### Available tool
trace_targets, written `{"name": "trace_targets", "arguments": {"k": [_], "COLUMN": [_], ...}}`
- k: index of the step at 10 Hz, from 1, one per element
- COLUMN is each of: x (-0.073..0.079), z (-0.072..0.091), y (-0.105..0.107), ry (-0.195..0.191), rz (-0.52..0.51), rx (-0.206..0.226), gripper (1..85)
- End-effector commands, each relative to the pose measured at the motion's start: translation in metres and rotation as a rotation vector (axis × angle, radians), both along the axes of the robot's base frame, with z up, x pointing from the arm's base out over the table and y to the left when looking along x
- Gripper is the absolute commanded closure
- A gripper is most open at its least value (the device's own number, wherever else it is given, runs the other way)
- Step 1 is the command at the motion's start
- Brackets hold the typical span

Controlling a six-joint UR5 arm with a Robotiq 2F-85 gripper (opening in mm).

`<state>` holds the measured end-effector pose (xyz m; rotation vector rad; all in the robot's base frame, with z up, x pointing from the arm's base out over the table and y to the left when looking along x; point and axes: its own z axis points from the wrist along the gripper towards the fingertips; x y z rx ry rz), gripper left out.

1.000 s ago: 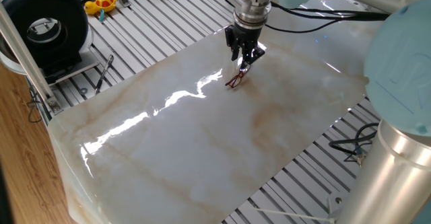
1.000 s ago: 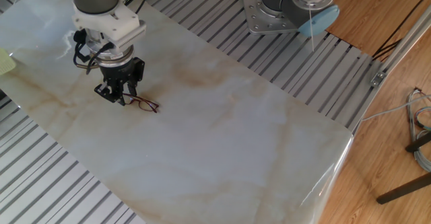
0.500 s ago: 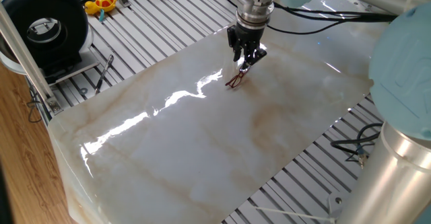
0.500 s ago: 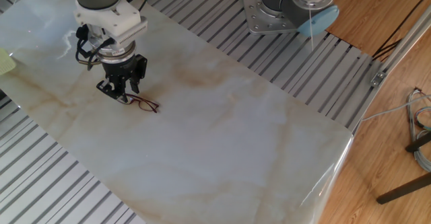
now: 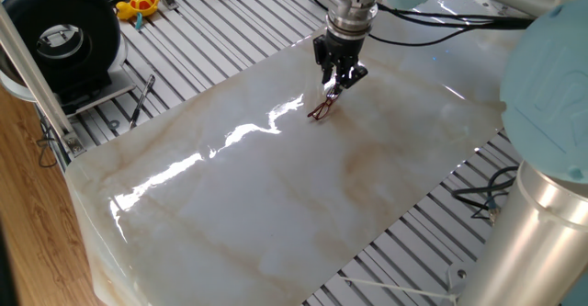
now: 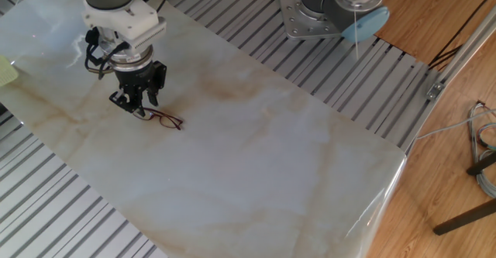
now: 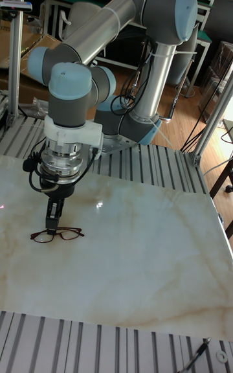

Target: Unfold the leg of the glasses (with one hand)

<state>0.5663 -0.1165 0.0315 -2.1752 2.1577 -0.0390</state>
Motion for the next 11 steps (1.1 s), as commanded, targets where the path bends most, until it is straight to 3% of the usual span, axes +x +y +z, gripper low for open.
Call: {"name": "trace_targets", "arguments": {"k": [1, 8, 11], "x": [0.0023, -0.0001, 0.0005], "z": [-0.0035, -0.0055, -0.0069], "y": [-0.0057, -0.0116, -0.0052], "ry": [-0.007, -0.012, -0.011], "rz": [0.022, 0.020, 0.006], "rx": [0.005, -0.001, 0.017], "gripper": [47.0, 48.3, 48.7]}}
